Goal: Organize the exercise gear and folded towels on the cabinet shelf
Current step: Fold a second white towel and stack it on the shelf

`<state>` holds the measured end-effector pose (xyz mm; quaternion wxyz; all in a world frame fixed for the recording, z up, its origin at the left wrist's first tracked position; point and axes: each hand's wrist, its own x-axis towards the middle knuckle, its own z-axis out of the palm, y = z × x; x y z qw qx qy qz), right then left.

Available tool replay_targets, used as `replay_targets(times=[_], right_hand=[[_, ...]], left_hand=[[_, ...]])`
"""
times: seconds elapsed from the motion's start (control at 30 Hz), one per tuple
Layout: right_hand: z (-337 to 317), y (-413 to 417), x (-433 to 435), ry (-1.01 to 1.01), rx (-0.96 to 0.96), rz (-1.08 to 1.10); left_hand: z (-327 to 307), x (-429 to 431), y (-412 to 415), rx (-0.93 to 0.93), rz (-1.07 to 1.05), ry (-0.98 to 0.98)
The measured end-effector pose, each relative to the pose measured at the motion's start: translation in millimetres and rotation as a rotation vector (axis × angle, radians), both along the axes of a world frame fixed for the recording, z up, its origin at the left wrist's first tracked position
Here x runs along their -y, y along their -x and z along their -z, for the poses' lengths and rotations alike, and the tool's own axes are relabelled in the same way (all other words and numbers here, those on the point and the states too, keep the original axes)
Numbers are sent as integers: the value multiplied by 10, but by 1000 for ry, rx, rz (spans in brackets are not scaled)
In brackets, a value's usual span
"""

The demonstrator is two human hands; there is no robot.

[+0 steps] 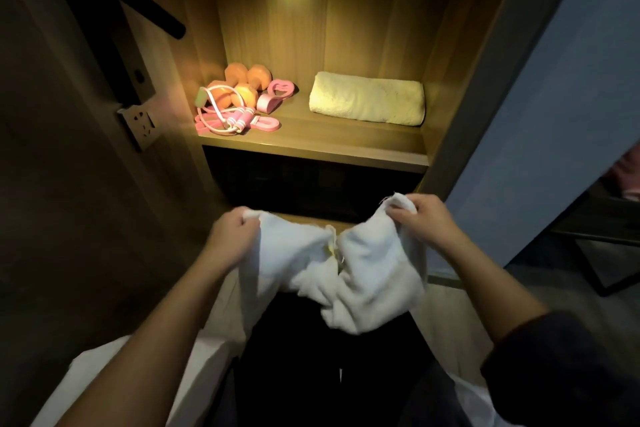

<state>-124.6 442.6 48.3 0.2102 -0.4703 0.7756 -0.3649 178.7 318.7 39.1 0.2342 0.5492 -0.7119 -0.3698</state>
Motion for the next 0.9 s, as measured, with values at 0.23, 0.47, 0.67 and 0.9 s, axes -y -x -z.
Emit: replay_targets(times=[0.23,0.47,0.67,0.9], right_hand=[[-1134,1136,191,319,24,466],[-1728,1750,-80,468,-13,702],[-2008,1713,-91,512,-110,726],[-2171,1783,-95,541,-81,792]], left_hand=[[-1186,1103,-152,-209,-356,267],[-1934,1611,-569,-84,-483,470],[-2185,1647,-356,-124,-530,348],[-2449,1772,-215,-139,-636,386]])
